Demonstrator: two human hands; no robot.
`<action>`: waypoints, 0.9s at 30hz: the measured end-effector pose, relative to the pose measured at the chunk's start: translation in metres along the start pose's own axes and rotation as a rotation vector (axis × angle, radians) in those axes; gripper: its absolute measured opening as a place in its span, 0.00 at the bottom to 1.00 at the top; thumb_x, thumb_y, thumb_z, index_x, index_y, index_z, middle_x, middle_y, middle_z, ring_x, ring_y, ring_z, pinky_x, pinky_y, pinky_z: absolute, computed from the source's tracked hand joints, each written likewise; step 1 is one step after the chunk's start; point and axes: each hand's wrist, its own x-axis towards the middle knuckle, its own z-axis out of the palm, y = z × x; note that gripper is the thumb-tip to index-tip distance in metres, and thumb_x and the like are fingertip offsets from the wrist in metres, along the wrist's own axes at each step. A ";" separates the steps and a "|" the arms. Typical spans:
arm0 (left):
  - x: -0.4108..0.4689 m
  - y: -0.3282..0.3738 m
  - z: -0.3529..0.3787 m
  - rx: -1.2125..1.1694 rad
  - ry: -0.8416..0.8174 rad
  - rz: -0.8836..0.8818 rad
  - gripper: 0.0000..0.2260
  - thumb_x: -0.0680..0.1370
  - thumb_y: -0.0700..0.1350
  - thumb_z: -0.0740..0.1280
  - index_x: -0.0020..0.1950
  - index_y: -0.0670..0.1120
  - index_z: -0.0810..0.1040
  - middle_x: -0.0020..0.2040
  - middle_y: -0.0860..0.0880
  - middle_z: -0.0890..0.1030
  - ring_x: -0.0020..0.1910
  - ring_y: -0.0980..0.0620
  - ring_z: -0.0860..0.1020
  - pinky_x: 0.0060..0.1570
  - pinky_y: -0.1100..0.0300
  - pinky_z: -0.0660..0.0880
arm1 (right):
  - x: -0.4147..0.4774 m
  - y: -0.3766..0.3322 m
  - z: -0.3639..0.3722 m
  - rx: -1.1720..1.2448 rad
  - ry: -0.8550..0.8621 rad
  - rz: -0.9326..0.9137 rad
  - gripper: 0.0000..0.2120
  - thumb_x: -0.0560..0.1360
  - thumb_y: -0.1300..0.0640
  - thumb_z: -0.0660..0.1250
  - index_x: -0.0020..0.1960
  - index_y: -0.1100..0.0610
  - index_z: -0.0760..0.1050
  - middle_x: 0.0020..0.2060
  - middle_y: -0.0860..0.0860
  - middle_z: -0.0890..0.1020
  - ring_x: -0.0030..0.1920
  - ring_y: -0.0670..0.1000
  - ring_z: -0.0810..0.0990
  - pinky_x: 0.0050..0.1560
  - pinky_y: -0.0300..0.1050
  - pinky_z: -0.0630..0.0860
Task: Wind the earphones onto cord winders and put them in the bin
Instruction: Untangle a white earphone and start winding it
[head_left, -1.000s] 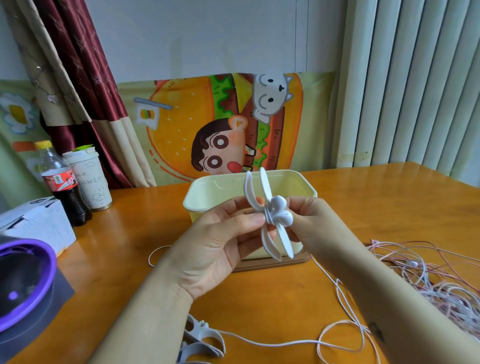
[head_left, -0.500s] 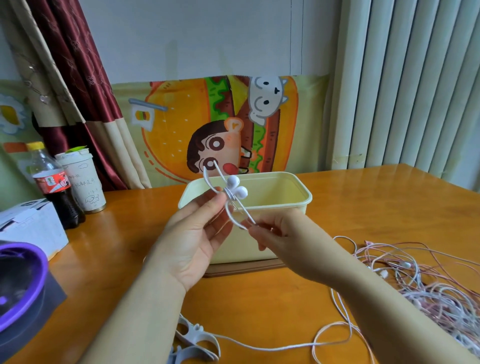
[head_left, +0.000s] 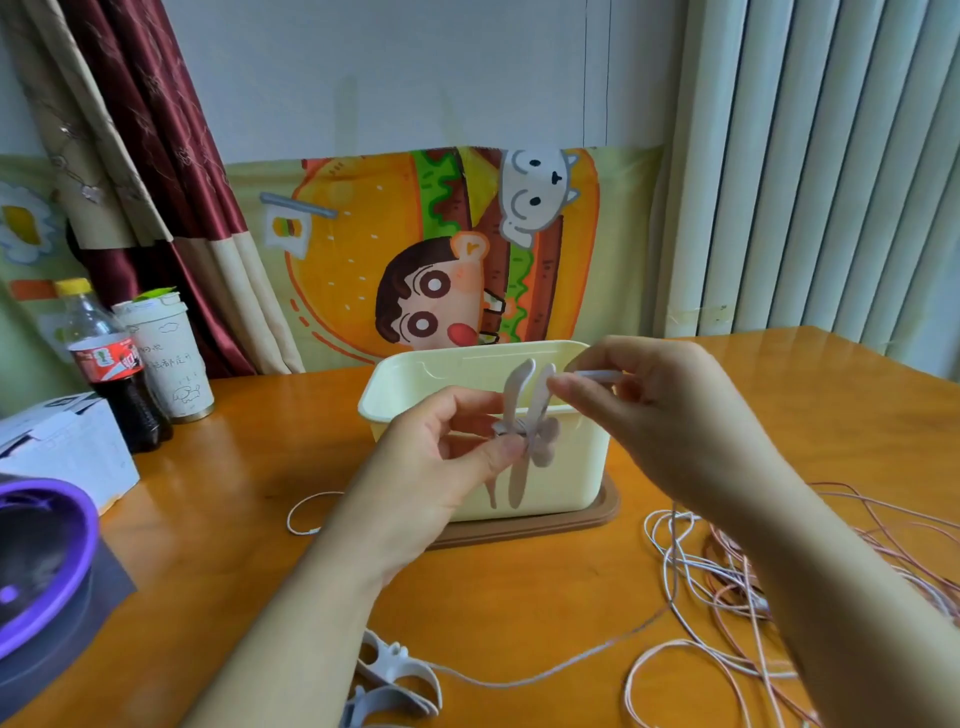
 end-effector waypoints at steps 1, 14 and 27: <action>0.000 0.000 -0.001 0.010 -0.018 -0.001 0.16 0.66 0.54 0.71 0.53 0.56 0.79 0.48 0.58 0.84 0.50 0.57 0.82 0.54 0.57 0.77 | 0.000 0.001 0.000 0.012 0.018 0.010 0.07 0.71 0.48 0.70 0.36 0.49 0.78 0.26 0.35 0.75 0.29 0.39 0.72 0.28 0.28 0.66; -0.005 0.010 -0.008 -0.252 -0.252 0.055 0.13 0.66 0.46 0.79 0.49 0.50 0.85 0.47 0.52 0.85 0.51 0.54 0.82 0.52 0.64 0.77 | -0.002 0.024 0.017 0.609 -0.191 0.390 0.25 0.68 0.37 0.69 0.38 0.60 0.79 0.29 0.56 0.70 0.29 0.51 0.64 0.32 0.45 0.62; 0.004 0.004 -0.015 -0.657 0.143 -0.025 0.24 0.70 0.45 0.68 0.65 0.42 0.77 0.61 0.40 0.81 0.58 0.49 0.79 0.57 0.57 0.74 | -0.011 0.000 0.039 0.307 -0.404 0.232 0.15 0.81 0.52 0.56 0.45 0.55 0.79 0.27 0.48 0.67 0.27 0.45 0.62 0.28 0.39 0.61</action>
